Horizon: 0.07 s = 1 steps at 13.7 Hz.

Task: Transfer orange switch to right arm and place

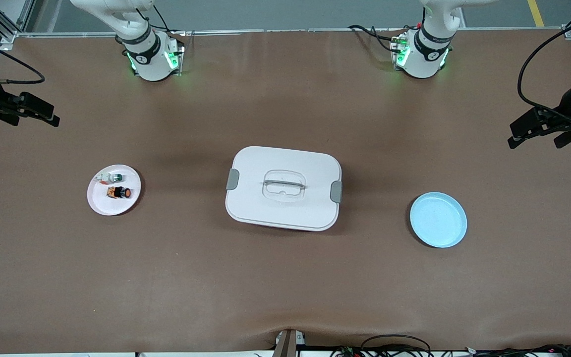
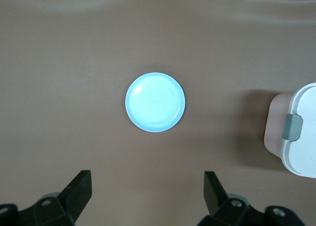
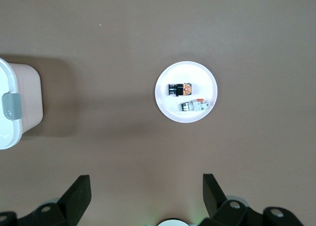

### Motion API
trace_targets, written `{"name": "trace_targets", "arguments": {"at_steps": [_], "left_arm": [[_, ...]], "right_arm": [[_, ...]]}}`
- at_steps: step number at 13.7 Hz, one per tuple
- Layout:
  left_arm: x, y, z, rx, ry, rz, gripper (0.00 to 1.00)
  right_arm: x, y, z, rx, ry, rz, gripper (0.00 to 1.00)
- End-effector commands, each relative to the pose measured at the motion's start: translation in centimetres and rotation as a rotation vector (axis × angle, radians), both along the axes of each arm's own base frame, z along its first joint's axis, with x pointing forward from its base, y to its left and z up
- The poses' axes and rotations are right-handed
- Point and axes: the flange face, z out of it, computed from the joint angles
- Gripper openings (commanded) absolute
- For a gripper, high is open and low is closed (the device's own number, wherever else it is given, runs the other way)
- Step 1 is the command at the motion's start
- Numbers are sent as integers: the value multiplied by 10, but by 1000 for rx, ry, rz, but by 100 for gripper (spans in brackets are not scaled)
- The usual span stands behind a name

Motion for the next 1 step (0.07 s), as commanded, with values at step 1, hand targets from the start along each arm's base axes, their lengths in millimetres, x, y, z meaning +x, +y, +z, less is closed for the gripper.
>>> {"name": "trace_targets", "arguments": {"at_steps": [1], "left_arm": [[-7, 1, 3, 12, 2, 2, 100]], "right_arm": [[-9, 2, 6, -26, -17, 9, 100]]}}
